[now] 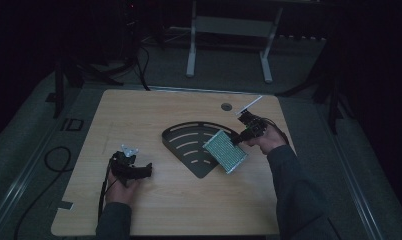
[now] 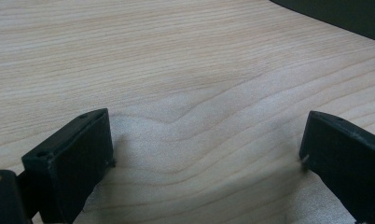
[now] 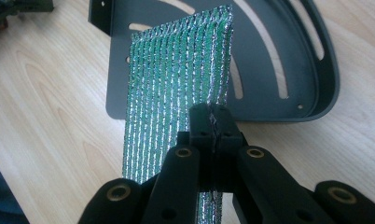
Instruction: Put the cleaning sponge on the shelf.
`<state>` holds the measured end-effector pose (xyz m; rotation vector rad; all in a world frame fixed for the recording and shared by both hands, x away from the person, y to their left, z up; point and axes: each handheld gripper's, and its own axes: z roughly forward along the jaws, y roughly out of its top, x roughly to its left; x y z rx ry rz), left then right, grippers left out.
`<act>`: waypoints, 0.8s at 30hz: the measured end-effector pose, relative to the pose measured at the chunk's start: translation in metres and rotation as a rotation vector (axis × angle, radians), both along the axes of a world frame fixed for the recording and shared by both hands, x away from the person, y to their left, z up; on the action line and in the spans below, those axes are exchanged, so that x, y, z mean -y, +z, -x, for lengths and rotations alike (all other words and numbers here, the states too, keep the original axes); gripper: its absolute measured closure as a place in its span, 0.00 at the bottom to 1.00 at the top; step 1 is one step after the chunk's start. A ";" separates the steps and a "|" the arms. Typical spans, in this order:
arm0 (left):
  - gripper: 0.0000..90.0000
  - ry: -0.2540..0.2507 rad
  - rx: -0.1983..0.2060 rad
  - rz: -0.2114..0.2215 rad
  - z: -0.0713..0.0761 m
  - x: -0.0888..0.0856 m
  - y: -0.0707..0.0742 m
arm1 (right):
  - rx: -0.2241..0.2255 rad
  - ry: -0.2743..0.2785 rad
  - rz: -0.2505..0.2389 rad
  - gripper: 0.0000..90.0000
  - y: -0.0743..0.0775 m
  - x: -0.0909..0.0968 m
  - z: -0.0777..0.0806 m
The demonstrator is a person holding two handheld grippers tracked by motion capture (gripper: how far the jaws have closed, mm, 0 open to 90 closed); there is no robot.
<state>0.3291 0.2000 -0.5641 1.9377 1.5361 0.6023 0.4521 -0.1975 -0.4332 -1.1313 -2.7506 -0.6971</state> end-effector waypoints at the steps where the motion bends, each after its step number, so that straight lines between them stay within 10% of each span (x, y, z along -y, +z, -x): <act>1: 0.03 0.000 0.000 0.000 0.000 0.000 0.000 | 0.001 -0.004 -0.001 0.99 0.001 0.000 -0.001; 24: 0.03 0.000 -0.001 0.000 0.000 0.000 0.000 | 0.029 -0.023 -0.027 0.99 0.003 -0.007 -0.025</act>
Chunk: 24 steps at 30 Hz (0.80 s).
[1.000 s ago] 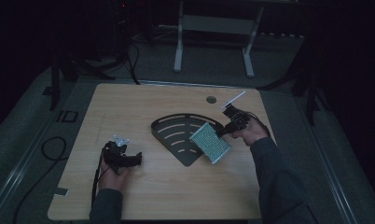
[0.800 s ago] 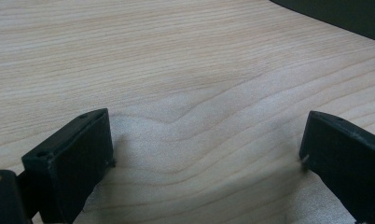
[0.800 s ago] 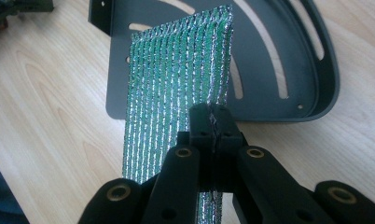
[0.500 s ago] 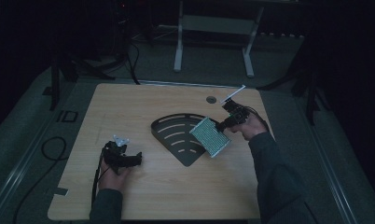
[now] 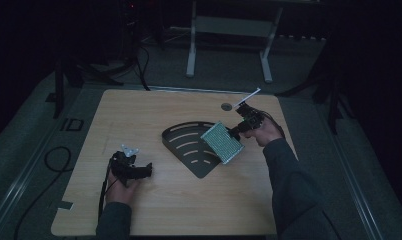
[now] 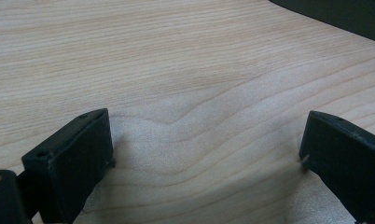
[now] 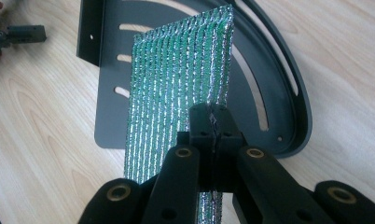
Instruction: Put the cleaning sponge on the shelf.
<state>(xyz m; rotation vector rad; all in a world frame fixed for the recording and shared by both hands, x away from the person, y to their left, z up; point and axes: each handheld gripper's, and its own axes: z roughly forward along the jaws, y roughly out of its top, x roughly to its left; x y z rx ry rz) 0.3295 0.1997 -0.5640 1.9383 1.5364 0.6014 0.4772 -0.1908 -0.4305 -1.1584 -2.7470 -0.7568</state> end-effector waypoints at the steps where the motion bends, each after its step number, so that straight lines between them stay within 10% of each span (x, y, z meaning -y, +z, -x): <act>1: 0.03 0.000 0.000 0.000 0.000 0.000 0.000 | 0.002 0.000 -0.004 0.99 0.000 -0.001 -0.001; 24: 0.03 0.000 0.001 0.000 0.000 0.000 0.000 | 0.033 0.003 -0.015 0.99 -0.003 -0.013 -0.018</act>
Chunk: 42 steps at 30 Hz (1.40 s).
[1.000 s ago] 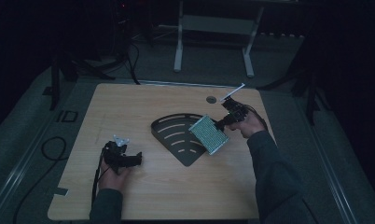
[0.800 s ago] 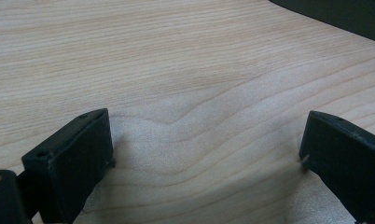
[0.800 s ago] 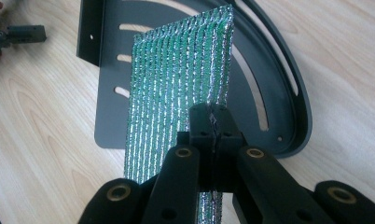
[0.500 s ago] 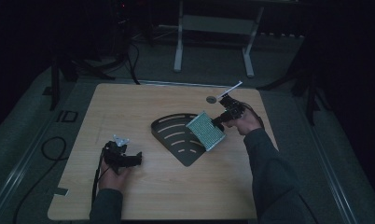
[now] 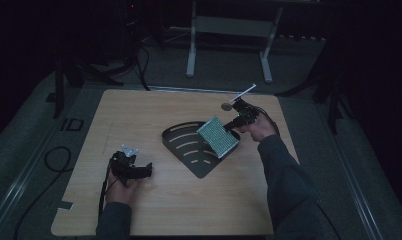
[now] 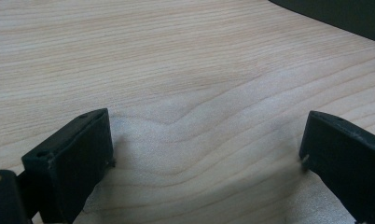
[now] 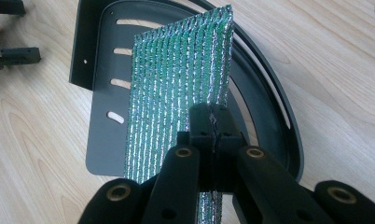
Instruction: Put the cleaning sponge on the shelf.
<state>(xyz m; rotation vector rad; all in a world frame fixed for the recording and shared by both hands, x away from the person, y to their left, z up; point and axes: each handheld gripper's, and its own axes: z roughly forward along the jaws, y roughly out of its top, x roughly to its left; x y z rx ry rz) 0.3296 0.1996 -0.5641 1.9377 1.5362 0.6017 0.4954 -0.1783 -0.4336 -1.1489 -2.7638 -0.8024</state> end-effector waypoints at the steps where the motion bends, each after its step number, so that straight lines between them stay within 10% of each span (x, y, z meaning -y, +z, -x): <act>1: 0.03 0.000 0.001 0.000 0.000 0.000 0.000 | 0.000 -0.005 0.000 0.99 -0.001 -0.001 0.000; 42: 0.03 0.000 0.001 0.000 0.000 0.000 0.000 | 0.037 -0.020 0.131 0.99 -0.035 -0.015 -0.015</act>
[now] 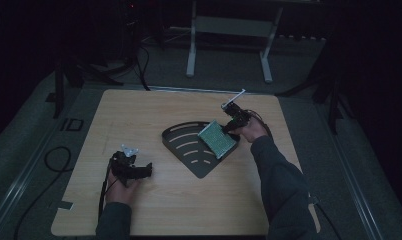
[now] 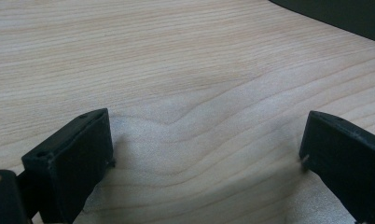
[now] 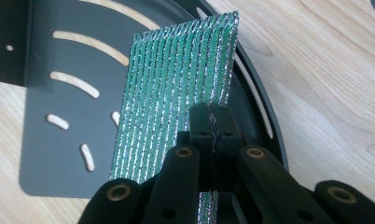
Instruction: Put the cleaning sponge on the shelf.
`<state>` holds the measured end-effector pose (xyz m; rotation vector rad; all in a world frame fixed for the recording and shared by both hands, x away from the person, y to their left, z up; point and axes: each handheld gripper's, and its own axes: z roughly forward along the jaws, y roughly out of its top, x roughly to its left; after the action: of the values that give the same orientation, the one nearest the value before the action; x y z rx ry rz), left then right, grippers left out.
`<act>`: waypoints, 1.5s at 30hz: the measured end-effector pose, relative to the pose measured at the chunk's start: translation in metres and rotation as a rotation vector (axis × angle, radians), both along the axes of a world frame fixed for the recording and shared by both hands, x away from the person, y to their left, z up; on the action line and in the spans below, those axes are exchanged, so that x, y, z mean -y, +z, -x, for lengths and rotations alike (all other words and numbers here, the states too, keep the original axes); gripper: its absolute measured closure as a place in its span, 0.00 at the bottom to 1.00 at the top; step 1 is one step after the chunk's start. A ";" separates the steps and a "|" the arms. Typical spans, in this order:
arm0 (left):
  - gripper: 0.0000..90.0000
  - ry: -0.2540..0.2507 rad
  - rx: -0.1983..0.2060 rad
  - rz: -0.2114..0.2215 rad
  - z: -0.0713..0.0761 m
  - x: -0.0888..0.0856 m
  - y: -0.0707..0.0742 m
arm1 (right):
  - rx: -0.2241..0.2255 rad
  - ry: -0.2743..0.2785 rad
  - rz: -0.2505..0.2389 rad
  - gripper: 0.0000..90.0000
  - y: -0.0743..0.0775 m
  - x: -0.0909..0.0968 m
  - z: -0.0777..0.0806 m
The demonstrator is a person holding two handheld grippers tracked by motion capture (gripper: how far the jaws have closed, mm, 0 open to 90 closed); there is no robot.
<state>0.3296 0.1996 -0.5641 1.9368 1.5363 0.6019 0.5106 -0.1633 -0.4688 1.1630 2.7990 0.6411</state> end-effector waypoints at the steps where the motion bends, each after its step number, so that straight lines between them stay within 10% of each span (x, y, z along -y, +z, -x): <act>1: 0.03 -0.001 -0.001 -0.001 0.000 0.000 0.000 | -0.001 -0.002 0.002 0.99 -0.001 0.000 0.000; 45: 0.03 0.000 0.000 0.000 0.000 0.000 0.000 | 0.041 -0.023 0.040 0.99 -0.027 -0.006 -0.001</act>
<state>0.3296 0.1996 -0.5641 1.9372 1.5360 0.6019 0.5114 -0.1569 -0.4956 1.1596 2.7476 0.5970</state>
